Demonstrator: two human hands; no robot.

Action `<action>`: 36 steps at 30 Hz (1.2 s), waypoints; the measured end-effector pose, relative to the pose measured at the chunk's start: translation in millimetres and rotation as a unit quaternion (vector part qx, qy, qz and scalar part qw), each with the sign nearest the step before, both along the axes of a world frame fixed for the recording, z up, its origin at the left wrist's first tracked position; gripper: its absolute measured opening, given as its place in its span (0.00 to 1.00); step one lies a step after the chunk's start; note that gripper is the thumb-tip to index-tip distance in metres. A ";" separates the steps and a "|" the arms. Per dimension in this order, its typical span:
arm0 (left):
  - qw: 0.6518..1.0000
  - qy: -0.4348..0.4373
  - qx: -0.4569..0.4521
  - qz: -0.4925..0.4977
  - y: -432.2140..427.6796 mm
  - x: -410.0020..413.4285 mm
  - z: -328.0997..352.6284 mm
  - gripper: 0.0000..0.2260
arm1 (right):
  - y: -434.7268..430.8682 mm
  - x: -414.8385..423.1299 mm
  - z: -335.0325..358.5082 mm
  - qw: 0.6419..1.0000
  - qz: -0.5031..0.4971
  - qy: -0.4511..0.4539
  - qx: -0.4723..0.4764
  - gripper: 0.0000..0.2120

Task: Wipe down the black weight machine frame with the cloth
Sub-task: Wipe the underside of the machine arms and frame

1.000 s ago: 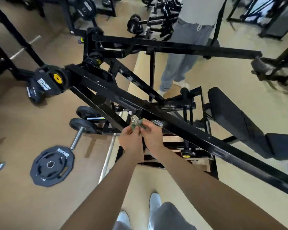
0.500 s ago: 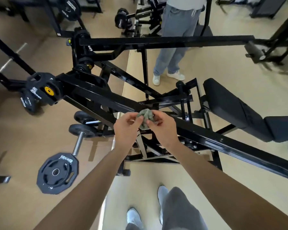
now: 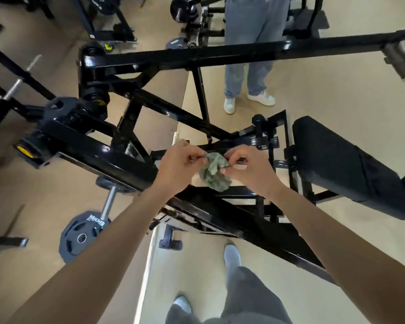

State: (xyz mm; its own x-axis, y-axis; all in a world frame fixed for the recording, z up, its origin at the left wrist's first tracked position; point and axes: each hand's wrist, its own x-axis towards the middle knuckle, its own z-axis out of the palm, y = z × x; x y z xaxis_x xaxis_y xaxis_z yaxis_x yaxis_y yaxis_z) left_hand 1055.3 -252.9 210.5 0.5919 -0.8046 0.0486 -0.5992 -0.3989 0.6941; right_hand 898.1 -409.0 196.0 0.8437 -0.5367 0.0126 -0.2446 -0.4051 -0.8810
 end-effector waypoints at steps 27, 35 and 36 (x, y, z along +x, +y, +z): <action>0.912 0.070 0.258 -0.311 -216.0 2.7 -254.1 0.04 | -138.0 -47.0 -234.9 0.957 0.009 0.246 -0.152 0.09; 0.904 0.102 0.267 -0.318 -197.8 -34.5 -325.4 0.03 | -127.5 -55.4 -284.6 0.913 0.052 0.332 -0.230 0.07; 0.903 0.107 0.267 -0.318 -196.6 -35.5 -328.3 0.06 | -130.2 -55.7 -292.7 0.910 0.047 0.334 -0.240 0.07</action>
